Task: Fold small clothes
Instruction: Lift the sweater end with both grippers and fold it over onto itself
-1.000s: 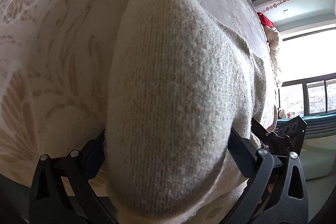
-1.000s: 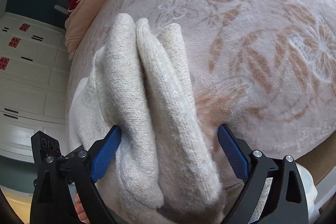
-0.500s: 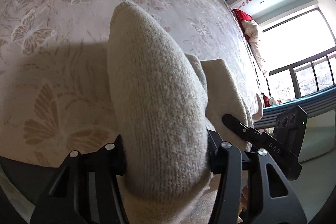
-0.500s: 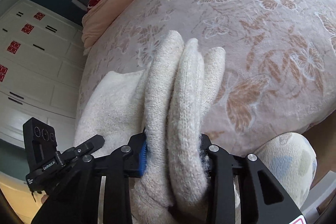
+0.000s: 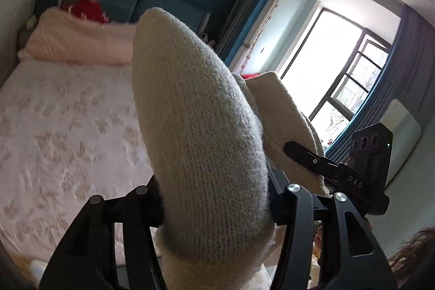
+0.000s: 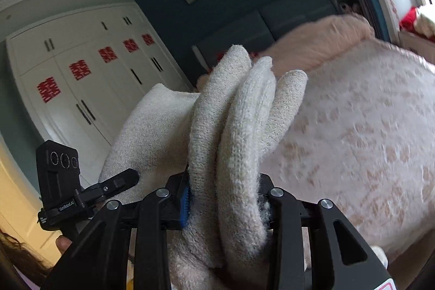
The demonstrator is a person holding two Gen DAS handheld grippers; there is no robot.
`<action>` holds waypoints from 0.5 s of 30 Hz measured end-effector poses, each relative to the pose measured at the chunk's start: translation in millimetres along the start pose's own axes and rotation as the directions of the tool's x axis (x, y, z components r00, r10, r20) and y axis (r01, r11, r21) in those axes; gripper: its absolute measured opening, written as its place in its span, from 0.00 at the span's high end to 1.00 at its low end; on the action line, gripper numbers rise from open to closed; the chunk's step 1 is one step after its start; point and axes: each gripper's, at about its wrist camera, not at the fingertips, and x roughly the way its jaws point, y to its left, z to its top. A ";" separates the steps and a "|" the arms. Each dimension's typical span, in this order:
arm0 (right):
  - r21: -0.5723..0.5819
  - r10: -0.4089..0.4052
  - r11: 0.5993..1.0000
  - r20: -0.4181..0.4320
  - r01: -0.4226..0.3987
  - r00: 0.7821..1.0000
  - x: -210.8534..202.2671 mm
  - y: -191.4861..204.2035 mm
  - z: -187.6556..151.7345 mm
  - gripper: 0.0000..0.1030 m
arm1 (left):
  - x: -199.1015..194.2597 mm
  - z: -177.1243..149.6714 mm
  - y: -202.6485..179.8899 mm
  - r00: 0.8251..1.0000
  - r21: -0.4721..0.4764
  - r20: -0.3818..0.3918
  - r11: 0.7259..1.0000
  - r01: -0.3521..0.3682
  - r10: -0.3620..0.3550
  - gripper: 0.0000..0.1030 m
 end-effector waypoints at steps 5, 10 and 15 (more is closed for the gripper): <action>-0.146 0.112 0.986 0.180 -0.086 0.977 -35.6 65.2 46.1 0.66 | -76.9 52.0 -39.4 0.969 0.191 0.241 0.982 0.003 -0.050 0.47; -0.225 0.194 0.965 0.255 -0.137 0.947 -42.9 106.7 73.4 0.66 | -122.7 74.3 -55.4 0.922 0.287 0.380 0.957 -0.043 -0.072 0.45; -0.237 0.224 0.958 0.261 -0.163 0.939 -16.5 116.6 88.3 0.65 | -131.8 88.6 -42.9 0.894 0.294 0.444 0.952 -0.081 -0.061 0.43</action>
